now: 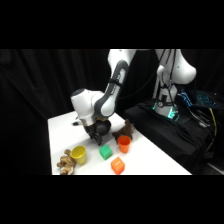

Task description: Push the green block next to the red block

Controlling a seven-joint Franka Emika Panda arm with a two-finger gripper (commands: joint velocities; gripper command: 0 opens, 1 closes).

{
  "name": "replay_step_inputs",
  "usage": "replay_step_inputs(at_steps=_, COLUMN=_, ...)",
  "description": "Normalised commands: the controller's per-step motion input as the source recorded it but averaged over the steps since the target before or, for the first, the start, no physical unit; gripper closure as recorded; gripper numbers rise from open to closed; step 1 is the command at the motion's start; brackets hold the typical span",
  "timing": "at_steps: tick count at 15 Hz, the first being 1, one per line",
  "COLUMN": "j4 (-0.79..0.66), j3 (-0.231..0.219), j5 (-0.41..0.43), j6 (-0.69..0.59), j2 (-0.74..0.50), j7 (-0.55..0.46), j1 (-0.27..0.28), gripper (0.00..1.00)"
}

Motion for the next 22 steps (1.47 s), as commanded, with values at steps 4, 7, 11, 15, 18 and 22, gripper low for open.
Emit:
replay_step_inputs(at_steps=4, j4=-0.49, j3=-0.045, j5=-0.077, j6=0.28, j2=-0.40, j7=0.19, j1=0.211, gripper=0.00)
replay_step_inputs(at_steps=7, j4=-0.50, j3=-0.117, j5=-0.195, j6=0.24, j2=-0.36, j7=0.41, j1=0.374, gripper=0.00)
replay_step_inputs(at_steps=11, j4=-0.38, j3=-0.139, j5=-0.239, j6=0.08, j2=-0.26, j7=0.49, j1=0.413, gripper=0.00)
replay_step_inputs(at_steps=15, j4=-0.22, j3=-0.104, j5=-0.214, j6=-0.05, j2=-0.21, j7=0.37, j1=0.299, gripper=0.00)
replay_step_inputs(at_steps=18, j4=-0.08, j3=-0.067, j5=-0.117, j6=-0.21, j2=-0.23, j7=0.17, j1=0.087, gripper=0.00)
replay_step_inputs(at_steps=22, j4=0.01, j3=-0.039, j5=-0.065, j6=-0.35, j2=-0.28, j7=0.05, j1=-0.031, gripper=0.00)
